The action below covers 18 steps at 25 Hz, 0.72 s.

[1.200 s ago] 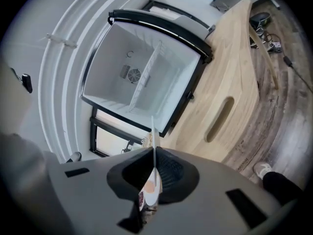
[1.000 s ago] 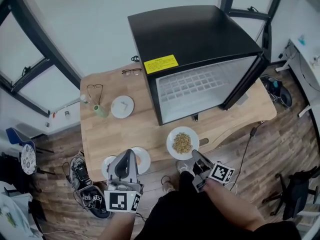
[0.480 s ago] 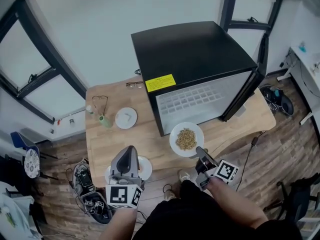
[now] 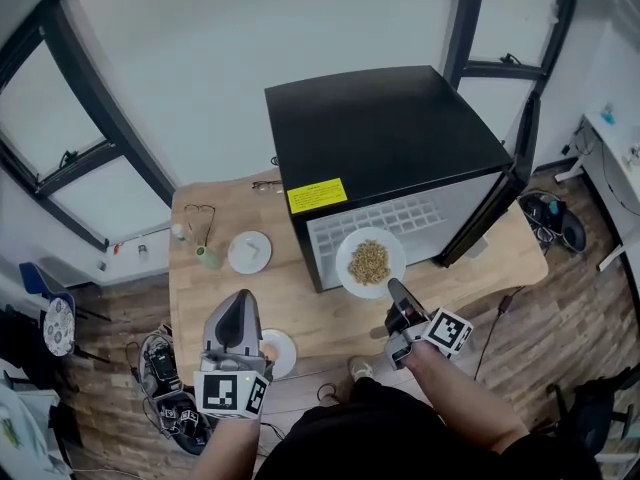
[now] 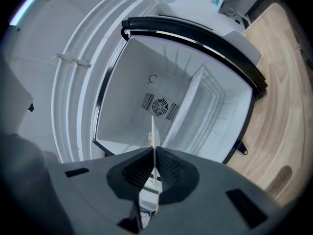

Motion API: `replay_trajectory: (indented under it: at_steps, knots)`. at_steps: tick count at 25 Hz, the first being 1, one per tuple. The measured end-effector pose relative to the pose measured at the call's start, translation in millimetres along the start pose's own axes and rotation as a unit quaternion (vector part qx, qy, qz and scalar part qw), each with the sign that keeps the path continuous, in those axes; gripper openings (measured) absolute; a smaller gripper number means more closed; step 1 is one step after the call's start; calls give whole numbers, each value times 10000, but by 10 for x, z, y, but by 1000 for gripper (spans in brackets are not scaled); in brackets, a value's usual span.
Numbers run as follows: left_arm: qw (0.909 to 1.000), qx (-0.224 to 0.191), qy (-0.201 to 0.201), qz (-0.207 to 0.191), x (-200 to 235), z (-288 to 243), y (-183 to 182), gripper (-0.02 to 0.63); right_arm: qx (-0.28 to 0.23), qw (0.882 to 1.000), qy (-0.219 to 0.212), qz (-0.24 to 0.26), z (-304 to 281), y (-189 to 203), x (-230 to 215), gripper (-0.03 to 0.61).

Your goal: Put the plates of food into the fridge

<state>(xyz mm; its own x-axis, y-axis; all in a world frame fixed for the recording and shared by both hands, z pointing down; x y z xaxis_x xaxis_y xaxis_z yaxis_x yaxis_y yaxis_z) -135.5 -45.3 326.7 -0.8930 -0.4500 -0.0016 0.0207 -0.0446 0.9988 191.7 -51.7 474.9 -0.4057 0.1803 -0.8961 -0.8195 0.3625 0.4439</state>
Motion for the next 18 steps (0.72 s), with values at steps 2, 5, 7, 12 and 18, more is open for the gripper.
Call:
replay_trajectory:
  at_steps: [2, 5, 7, 12, 18]
  knots:
    - [10000, -34, -83, -36, 37, -52, -51, 3, 38, 10000, 67, -19, -105, -70, -27, 34]
    - [9998, -64, -188, -54, 87, -134, -78, 3, 71, 9999, 14, 75, -269, -193, -16, 34]
    - [9997, -70, -231, -56, 131, -215, -75, 3, 95, 9998, -67, 163, -418, -271, 5, 34]
    - [9993, -46, -367, -75, 223, -329, -74, 3, 254, 9996, 104, 62, -703, -311, -39, 34]
    - [9974, -67, -699, -143, 433, -356, -82, 3, 503, 9982, 301, 105, -992, -336, -67, 35]
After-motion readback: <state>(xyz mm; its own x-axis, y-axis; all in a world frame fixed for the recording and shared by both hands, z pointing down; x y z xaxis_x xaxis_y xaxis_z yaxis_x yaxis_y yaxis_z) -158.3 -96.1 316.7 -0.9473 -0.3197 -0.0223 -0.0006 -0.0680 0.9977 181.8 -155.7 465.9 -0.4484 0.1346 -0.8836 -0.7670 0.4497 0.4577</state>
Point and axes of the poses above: the fingertips, and each gripper's own axes: z backward along the fingers, x to its left, y out of its underside, the point moved 6 cm from there along z, backward along the fingers, and after that the axes turned 1 degree about -x, right-handed, at the moved point
